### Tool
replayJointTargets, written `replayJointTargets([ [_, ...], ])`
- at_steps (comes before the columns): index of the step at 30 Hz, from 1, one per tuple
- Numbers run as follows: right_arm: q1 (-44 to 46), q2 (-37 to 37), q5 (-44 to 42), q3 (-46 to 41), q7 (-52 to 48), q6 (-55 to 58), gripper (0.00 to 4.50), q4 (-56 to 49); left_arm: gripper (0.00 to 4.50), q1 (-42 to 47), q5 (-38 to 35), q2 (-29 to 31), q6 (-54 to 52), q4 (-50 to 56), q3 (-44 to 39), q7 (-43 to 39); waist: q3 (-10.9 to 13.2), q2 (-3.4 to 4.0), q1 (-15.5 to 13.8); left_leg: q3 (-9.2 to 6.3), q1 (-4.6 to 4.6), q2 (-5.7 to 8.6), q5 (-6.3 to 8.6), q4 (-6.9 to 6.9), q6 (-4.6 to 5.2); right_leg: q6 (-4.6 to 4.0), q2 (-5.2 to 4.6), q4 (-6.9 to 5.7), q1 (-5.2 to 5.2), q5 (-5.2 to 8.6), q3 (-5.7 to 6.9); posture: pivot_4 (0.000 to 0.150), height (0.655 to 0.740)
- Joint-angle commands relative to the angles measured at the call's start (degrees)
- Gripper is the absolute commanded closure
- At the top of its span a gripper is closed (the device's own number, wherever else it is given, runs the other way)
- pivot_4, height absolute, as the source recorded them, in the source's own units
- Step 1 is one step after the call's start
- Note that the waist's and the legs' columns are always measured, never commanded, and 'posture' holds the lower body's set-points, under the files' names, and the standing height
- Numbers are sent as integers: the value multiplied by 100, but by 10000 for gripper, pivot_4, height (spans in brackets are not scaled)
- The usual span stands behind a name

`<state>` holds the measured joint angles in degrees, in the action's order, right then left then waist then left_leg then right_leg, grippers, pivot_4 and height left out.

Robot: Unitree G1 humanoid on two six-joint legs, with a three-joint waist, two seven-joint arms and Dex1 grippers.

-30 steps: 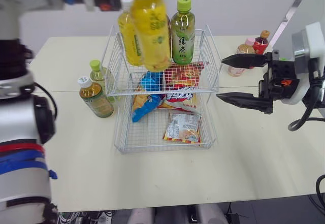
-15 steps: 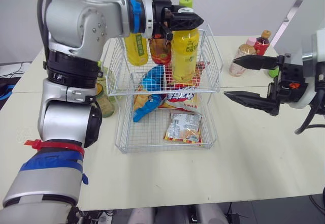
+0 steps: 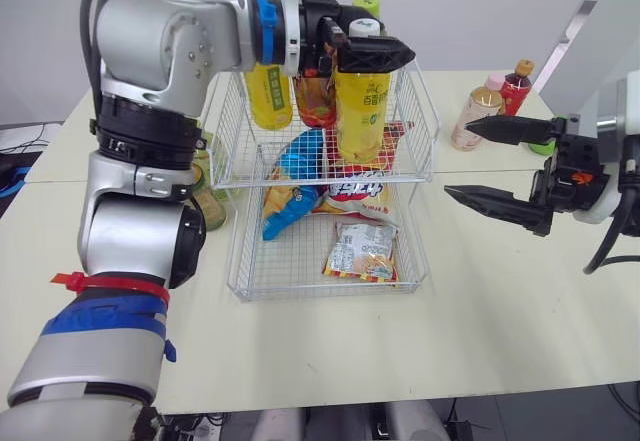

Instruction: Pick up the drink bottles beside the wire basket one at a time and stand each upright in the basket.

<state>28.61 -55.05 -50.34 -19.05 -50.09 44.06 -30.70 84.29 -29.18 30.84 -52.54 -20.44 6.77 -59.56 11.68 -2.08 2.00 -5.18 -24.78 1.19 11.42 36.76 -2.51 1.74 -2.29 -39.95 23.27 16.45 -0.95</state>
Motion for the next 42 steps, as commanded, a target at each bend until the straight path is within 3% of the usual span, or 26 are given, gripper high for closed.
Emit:
replayJointTargets([
  [1,123,-100,-27,-129,37,-139,0,-95,174,200,16,340,21,268,-299,-91,0,0,2,0,1,-1,0,0,0,0,1,0,0,0,0,1500,7400],
  [7,314,-122,7,12,-47,-183,0,50,174,-105,-17,1009,-98,675,-568,-145,-1,2,-2,0,1,-1,0,0,0,0,0,0,0,0,-1,1500,7400],
  [18,827,21,39,222,-255,-577,0,498,174,-1212,-483,2499,-724,1684,-2118,276,0,3,-5,-4,1,-5,0,3,0,0,0,-1,-1,0,3,1500,7400],
  [23,1102,75,21,553,-512,-641,0,572,174,-2425,-302,3441,-538,1825,-2977,442,-3,7,29,0,8,-8,0,-1,0,0,1,-2,-2,0,-1,1500,7400],
  [28,1541,318,-34,1082,-851,-642,0,602,174,-3805,-319,3912,-525,2136,-3888,369,-2,6,33,2,9,-14,0,-1,0,-1,4,-2,-2,0,0,1500,7400],
  [33,1847,634,102,1526,-1004,-653,0,661,174,-5643,-25,3785,-178,2188,-5095,216,-3,8,18,1,10,-15,0,-4,0,-3,1,-2,-2,0,1,1500,7400],
  [37,1870,804,334,1775,-912,-671,0,585,174,-7103,-21,3142,-4,2695,-5873,158,-5,10,-5,8,13,-18,0,-7,0,-4,-3,1,-1,0,-3,1500,7400],
  [42,1788,913,577,1904,-389,-407,0,319,174,-7762,-243,2214,50,3596,-5906,774,-11,-1,-84,-1,12,-19,0,-4,-1,-8,-32,4,-4,-3,4,1500,7400],
])
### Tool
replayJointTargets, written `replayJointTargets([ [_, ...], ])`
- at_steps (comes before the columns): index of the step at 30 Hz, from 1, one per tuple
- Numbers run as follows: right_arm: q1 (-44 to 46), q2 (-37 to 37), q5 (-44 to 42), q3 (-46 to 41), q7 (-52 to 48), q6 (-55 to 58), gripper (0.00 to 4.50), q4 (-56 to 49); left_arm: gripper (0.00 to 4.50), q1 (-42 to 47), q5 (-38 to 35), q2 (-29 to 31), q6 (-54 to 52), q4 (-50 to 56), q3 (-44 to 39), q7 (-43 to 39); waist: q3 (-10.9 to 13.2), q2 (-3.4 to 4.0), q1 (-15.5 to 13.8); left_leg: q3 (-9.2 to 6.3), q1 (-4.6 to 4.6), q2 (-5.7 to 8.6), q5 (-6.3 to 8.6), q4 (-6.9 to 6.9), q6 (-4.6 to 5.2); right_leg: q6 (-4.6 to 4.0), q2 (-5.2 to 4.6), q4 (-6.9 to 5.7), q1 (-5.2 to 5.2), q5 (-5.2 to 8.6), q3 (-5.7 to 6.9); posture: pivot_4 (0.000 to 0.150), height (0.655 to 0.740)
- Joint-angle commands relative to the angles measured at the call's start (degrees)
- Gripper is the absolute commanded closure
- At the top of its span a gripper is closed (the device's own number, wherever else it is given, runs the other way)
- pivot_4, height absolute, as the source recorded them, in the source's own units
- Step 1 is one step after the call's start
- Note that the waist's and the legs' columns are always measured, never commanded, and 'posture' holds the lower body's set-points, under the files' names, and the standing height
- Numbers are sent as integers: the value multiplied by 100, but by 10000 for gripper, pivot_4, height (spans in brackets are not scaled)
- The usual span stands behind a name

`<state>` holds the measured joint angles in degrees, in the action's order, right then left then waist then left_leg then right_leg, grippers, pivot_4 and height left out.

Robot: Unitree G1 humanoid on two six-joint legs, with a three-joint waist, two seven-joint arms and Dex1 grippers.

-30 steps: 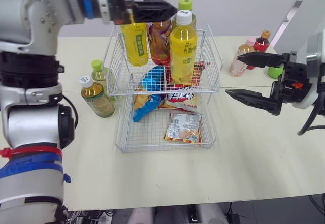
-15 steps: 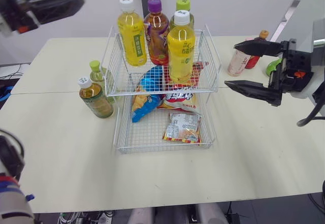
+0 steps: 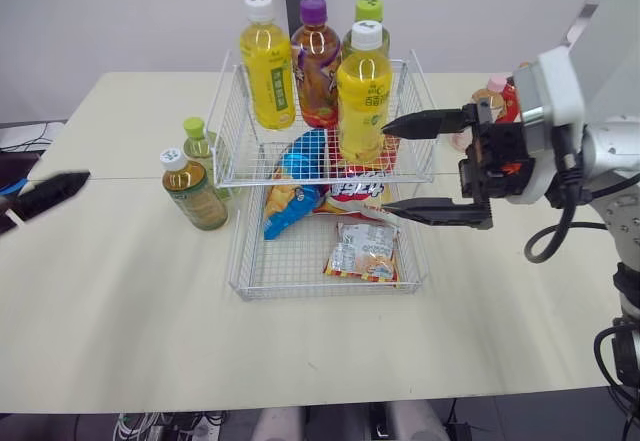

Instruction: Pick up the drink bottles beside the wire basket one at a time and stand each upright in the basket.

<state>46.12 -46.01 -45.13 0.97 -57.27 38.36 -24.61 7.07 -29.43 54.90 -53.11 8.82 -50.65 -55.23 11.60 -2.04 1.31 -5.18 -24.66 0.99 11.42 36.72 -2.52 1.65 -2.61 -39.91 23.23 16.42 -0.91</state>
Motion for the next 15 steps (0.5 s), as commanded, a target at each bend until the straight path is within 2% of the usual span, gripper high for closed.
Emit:
replayJointTargets([
  [1,27,50,-22,-115,454,270,0,-389,174,2,-276,-370,84,827,-86,542,-5,-7,-29,-3,0,1,0,1,0,0,-1,2,-2,-1,0,1500,7400],
  [4,-151,125,-162,-162,667,435,0,-706,174,418,-588,-851,-204,1280,278,1246,-6,-8,-55,-21,0,6,0,3,0,0,-10,2,-4,-2,-2,1500,7400],
  [7,-303,123,-183,-185,755,481,0,-883,174,670,-740,-1081,-300,1516,573,1681,-9,-12,-68,-27,0,13,0,7,0,4,-12,-2,-6,-4,2,1500,7400],
  [12,-523,90,-275,-324,807,479,0,-994,174,1199,-743,-1395,-231,1531,1173,2444,-11,-13,-63,-17,2,19,0,7,0,9,-8,-4,-6,-8,-1,1500,7400],
  [15,-649,25,-247,-409,741,411,0,-990,174,1410,-465,-1548,-74,1427,1637,2922,-11,-13,-45,-4,2,17,0,6,1,9,5,-4,-6,-8,0,1500,7400],
])
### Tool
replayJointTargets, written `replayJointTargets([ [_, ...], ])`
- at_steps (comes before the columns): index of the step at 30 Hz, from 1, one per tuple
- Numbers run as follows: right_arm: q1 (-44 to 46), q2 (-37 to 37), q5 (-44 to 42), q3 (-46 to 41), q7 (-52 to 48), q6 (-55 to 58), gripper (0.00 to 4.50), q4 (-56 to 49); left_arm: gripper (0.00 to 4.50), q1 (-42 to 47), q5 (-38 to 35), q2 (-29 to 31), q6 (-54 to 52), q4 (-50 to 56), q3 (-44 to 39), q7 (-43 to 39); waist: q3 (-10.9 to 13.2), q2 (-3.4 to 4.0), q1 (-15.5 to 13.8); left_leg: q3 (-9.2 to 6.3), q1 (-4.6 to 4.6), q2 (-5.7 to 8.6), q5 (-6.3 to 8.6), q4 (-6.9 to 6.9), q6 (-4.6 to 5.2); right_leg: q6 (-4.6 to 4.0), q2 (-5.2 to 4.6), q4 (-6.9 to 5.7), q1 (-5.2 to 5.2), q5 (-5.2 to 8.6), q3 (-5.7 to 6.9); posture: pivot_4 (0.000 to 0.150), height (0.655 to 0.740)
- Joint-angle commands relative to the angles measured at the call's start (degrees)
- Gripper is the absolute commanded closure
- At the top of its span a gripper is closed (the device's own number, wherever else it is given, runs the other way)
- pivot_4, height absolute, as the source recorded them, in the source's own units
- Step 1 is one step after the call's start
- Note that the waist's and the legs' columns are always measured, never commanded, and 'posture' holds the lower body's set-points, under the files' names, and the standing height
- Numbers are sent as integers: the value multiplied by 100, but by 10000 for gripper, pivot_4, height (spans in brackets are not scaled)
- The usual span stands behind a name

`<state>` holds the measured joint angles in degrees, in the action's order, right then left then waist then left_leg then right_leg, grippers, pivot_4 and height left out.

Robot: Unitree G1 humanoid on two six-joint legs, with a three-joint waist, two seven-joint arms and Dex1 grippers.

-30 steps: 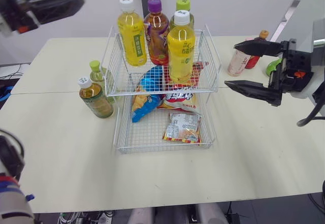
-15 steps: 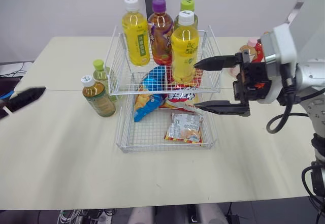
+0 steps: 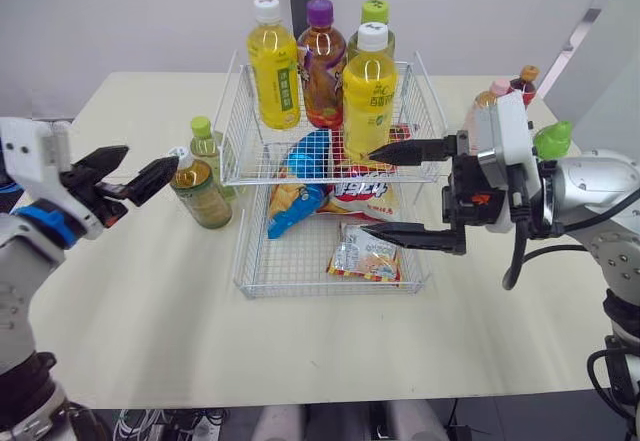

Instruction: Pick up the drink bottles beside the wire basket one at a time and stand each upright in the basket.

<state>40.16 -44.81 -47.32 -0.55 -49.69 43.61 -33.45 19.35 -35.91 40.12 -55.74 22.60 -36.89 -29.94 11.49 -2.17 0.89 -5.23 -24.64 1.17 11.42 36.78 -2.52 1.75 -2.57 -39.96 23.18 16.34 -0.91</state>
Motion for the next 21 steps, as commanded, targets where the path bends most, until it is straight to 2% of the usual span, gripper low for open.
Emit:
replayJointTargets([
  [1,-115,-113,-15,-286,-42,-143,0,-110,174,229,304,-131,258,5,467,531,0,0,-2,0,0,1,0,-1,0,0,2,0,-1,0,2,1500,7400],
  [10,-461,-165,58,-355,-162,-381,0,-140,174,524,835,-427,712,-432,1211,1150,-1,-1,8,4,0,-2,0,0,0,0,18,0,-1,0,-2,1500,7400],
  [17,-476,-178,65,-329,-145,-411,0,-199,174,619,911,-492,742,-587,1387,1300,-1,-1,10,5,0,-2,0,0,0,0,18,1,-1,0,-3,1500,7400],
  [21,-428,-194,94,-306,-117,-394,0,-197,8832,659,930,-508,881,-697,1442,1249,-1,-1,10,5,0,-2,0,-1,0,0,18,1,-1,0,-4,1500,7400],
])
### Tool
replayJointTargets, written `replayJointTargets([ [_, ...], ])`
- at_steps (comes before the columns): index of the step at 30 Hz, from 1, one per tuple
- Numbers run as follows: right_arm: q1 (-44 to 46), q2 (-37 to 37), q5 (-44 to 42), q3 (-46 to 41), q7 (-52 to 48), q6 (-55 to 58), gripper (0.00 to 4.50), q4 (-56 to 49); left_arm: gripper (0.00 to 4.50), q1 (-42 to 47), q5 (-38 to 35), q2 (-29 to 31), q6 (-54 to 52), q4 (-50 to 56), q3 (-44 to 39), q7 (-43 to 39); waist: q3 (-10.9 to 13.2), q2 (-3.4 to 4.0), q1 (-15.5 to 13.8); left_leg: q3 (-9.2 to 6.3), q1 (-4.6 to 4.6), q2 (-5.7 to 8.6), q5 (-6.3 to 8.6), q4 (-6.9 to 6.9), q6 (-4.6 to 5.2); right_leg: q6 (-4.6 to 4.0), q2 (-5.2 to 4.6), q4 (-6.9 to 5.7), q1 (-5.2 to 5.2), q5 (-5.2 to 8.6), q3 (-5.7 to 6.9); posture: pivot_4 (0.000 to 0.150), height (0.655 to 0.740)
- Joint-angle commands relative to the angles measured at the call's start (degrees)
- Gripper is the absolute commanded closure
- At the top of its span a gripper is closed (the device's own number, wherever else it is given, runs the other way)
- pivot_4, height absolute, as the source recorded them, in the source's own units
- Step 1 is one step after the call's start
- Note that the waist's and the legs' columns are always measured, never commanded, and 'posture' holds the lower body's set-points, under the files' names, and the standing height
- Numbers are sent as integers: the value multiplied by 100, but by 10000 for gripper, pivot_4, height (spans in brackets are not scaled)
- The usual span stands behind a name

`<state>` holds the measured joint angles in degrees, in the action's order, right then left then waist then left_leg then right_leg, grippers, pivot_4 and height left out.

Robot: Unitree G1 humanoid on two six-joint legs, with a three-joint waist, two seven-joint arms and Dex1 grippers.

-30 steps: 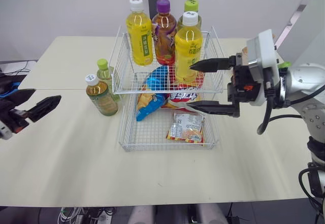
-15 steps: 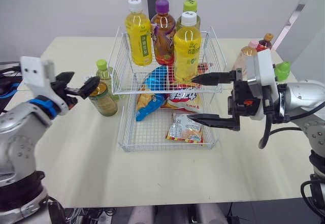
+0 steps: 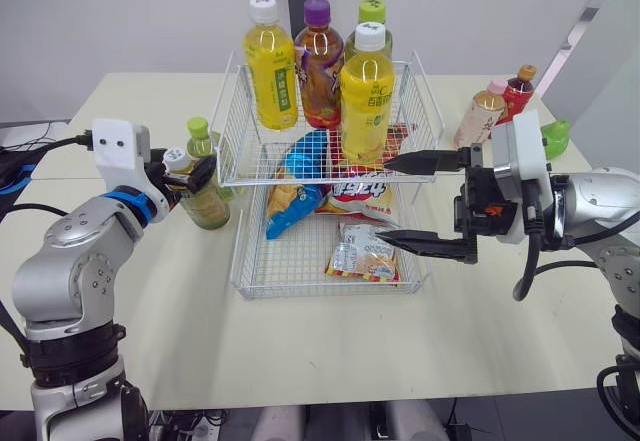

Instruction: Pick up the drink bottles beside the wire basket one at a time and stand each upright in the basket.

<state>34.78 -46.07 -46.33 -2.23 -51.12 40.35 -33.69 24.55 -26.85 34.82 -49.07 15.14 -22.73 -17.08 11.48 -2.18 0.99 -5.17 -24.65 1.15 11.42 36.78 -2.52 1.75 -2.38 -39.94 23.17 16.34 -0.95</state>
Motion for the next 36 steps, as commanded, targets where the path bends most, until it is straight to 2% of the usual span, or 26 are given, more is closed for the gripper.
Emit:
replayJointTargets([
  [1,136,-77,30,-137,32,-76,0,-146,12152,152,34,18,250,10,51,-51,0,0,-1,0,0,0,0,0,0,0,0,0,0,0,0,1500,7400],
  [7,290,-107,45,-121,67,-13,0,-84,31334,153,157,30,502,-190,207,-124,0,0,-1,1,0,1,0,1,0,0,-1,0,-1,0,-1,1500,7400],
  [13,434,-150,38,-143,131,70,0,-64,31491,-137,-33,225,434,133,-105,-309,0,0,3,2,0,1,0,0,0,0,-1,1,-1,0,-2,1500,7400],
  [17,458,-158,71,-224,69,-91,0,-47,31491,-143,-505,791,131,351,-714,-678,1,-1,56,-3,-1,-5,0,-5,0,-1,3,1,4,1,1,1500,7400],
  [20,492,-257,5,-301,-123,-99,0,117,31491,224,-1050,1515,-375,152,-1146,-1128,4,-4,66,-12,-5,-11,0,-6,0,-4,12,3,5,2,10,1500,7400],
  [24,509,-424,-18,-355,-401,-103,0,312,31491,1211,-1541,2668,-821,-633,-1117,-1832,7,-10,52,-15,-9,-7,0,-3,0,-3,13,7,3,3,15,1500,7400],
  [29,540,-502,-27,-431,-552,-121,0,477,31491,2999,-1647,3643,-984,-1781,-201,-2574,7,-9,62,-7,-7,-1,0,-7,0,-1,9,11,2,3,11,1500,7400],
  [32,542,-558,-27,-522,-567,-91,0,544,31491,4644,-1410,3710,-1073,-2391,854,-3053,12,-16,51,-16,-12,9,0,-3,0,1,13,12,3,3,21,1500,7400],
  [36,553,-597,-106,-717,-466,-28,0,593,31491,6393,-1068,3081,-1261,-3036,1946,-3642,13,-17,63,-9,-14,11,0,-5,0,6,15,14,3,6,14,1500,7400],
])
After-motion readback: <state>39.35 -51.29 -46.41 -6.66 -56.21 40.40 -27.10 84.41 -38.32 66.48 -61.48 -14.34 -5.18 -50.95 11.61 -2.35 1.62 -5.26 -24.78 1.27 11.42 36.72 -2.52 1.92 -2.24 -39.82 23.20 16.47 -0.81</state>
